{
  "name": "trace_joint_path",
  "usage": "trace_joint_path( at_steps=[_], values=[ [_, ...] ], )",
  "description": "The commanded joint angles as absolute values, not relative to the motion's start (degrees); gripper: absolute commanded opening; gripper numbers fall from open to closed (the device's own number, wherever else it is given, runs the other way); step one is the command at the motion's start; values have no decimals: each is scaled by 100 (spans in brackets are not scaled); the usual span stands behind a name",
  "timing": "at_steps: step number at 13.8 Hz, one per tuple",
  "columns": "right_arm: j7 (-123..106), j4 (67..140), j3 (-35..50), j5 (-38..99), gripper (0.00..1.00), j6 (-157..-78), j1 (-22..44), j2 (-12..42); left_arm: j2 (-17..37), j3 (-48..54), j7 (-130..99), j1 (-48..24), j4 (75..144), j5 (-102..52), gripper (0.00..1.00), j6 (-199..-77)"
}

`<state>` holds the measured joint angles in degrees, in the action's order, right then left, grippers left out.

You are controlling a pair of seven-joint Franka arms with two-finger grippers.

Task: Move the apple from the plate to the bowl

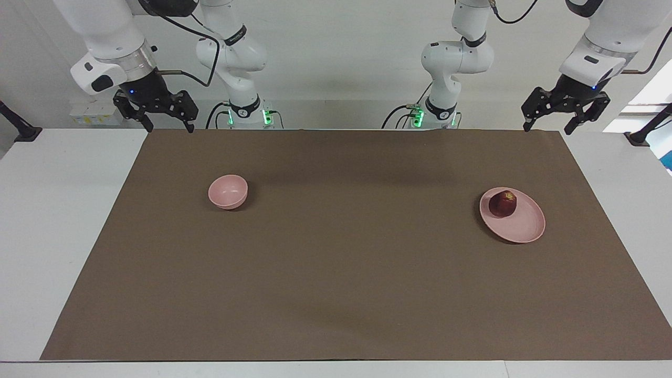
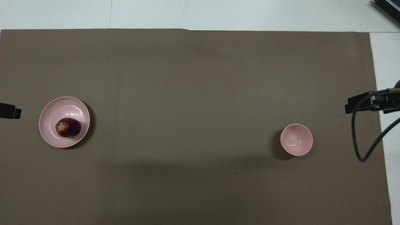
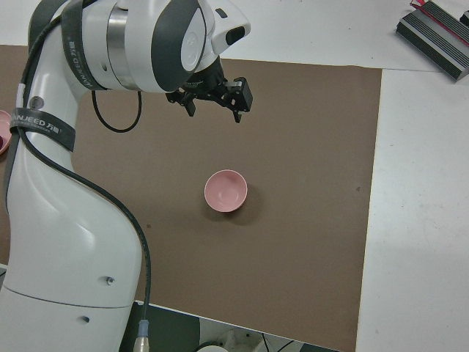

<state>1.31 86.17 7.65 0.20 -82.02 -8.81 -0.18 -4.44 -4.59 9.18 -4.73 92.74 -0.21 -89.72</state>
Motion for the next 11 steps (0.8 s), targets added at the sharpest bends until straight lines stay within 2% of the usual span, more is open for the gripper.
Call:
trace_joint_path(
  at_steps=[1, 11],
  values=[
    [9, 8666, 809, -26, 100, -8112, -923, -123, -624, -457, 1090, -334, 10008, -26, 100, -9464],
    [509, 8991, 879, 62, 100, -8095, -765, -290, -607, -457, 1090, -123, 12092, -53, 100, -12065]
  ],
)
